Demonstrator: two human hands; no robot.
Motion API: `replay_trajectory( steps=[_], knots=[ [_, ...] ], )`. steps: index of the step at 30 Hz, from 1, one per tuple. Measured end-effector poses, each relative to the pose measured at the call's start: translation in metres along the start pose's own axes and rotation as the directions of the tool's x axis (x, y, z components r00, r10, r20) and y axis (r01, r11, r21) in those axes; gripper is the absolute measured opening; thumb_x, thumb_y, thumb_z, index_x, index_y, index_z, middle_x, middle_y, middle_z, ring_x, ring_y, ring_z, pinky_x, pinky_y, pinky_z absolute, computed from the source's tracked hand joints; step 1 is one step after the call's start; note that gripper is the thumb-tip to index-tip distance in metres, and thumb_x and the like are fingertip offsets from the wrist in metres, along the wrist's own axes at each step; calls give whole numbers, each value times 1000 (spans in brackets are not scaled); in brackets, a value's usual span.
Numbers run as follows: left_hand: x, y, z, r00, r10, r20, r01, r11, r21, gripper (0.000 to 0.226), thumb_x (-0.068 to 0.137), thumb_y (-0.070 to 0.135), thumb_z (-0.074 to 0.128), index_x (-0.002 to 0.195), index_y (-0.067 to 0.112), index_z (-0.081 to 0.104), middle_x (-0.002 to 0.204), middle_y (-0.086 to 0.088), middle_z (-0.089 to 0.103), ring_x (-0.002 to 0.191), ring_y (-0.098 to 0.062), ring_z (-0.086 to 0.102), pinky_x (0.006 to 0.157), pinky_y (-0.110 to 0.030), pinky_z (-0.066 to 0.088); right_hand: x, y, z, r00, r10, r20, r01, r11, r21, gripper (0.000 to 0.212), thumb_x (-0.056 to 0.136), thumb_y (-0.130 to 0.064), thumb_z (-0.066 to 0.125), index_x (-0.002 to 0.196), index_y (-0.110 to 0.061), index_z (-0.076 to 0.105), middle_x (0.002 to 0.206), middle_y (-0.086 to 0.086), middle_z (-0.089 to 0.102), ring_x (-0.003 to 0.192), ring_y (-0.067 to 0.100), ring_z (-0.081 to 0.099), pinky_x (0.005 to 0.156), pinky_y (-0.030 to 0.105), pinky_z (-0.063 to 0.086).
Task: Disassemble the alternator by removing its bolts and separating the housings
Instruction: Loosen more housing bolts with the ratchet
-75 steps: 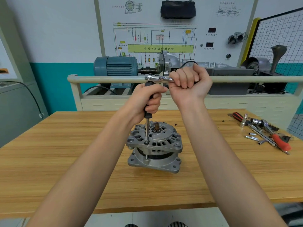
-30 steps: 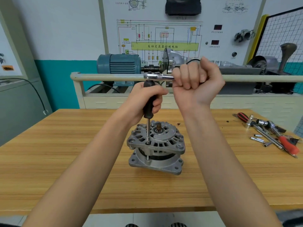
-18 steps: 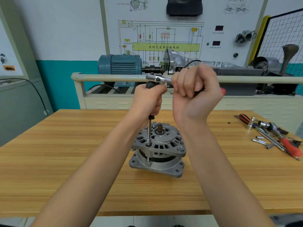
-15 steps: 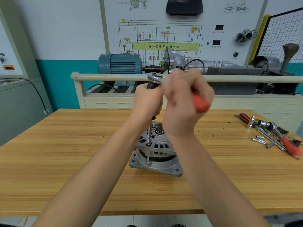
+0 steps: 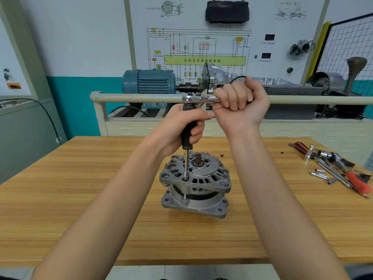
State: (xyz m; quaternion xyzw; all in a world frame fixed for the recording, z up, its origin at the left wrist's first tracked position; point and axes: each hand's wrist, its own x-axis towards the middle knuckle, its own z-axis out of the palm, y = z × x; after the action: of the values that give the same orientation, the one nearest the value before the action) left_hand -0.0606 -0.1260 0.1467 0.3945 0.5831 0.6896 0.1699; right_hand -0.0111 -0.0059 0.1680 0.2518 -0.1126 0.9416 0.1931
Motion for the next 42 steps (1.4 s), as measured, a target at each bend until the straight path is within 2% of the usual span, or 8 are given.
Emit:
replay_trajectory(
  steps=[4, 8, 16, 20, 24, 28, 33, 42],
  knots=[
    [3, -1, 8, 989, -41, -144, 44, 999, 17, 50, 91, 7, 55, 47, 18, 34, 37, 5, 26, 31, -10, 19, 36, -17, 18, 3, 4, 1, 998, -38, -54, 38, 999, -6, 44, 81, -10, 42, 38, -17, 31, 33, -4, 21, 28, 11, 19, 36, 23, 19],
    [4, -4, 14, 940, 18, -341, -2, 999, 46, 45, 87, 2, 53, 52, 19, 31, 38, 6, 25, 33, -10, 17, 39, -17, 15, -18, 14, 6, 974, -183, 137, 208, 958, -199, 46, 82, -7, 41, 38, -18, 34, 34, -3, 25, 34, 11, 20, 41, 25, 22],
    [1, -4, 26, 881, 168, -443, -91, 978, 190, 17, 81, 19, 55, 70, 11, 45, 64, -8, 39, 57, -25, 37, 54, -34, 34, -53, 57, 11, 716, -383, 584, 697, 447, -561, 35, 77, -10, 53, 48, -22, 37, 47, -12, 34, 44, 7, 28, 54, 23, 25],
    [0, -4, 13, 918, 76, -389, -54, 996, 66, 32, 83, 1, 61, 62, 14, 41, 46, 1, 35, 42, -17, 28, 41, -21, 25, -35, 35, 11, 828, -319, 461, 535, 696, -480, 44, 80, -3, 48, 41, -22, 42, 38, -8, 31, 38, 8, 26, 47, 25, 21],
    [0, 0, 6, 970, 47, -240, -39, 999, 36, 32, 85, 1, 61, 59, 11, 45, 43, -2, 39, 40, -18, 32, 40, -22, 30, -6, 7, 3, 993, -81, 89, 94, 983, -156, 46, 81, -9, 41, 36, -18, 35, 32, -4, 23, 31, 11, 19, 40, 22, 20],
    [5, 0, 10, 987, 3, -163, -1, 1000, 11, 42, 87, 3, 60, 52, 14, 40, 40, 1, 32, 34, -13, 26, 38, -20, 23, 8, 1, -7, 994, -31, -106, 39, 997, 74, 43, 79, -10, 43, 40, -17, 29, 33, -4, 20, 28, 12, 18, 40, 21, 15],
    [7, -5, 11, 961, 6, -275, -2, 1000, 13, 50, 90, 5, 55, 47, 20, 32, 38, 5, 25, 31, -10, 18, 38, -17, 15, -11, 9, 0, 987, -153, 47, 157, 981, -112, 44, 79, -9, 42, 37, -18, 34, 33, -3, 24, 32, 12, 20, 40, 23, 21],
    [4, -2, 27, 909, 85, -408, -95, 995, -4, 31, 59, 33, 62, 69, 17, 38, 68, -6, 31, 74, -27, 28, 63, -39, 26, -53, 56, 12, 696, -419, 583, 718, 382, -582, 30, 79, -10, 52, 57, -27, 41, 49, -11, 34, 46, 9, 27, 54, 24, 25]
  ],
)
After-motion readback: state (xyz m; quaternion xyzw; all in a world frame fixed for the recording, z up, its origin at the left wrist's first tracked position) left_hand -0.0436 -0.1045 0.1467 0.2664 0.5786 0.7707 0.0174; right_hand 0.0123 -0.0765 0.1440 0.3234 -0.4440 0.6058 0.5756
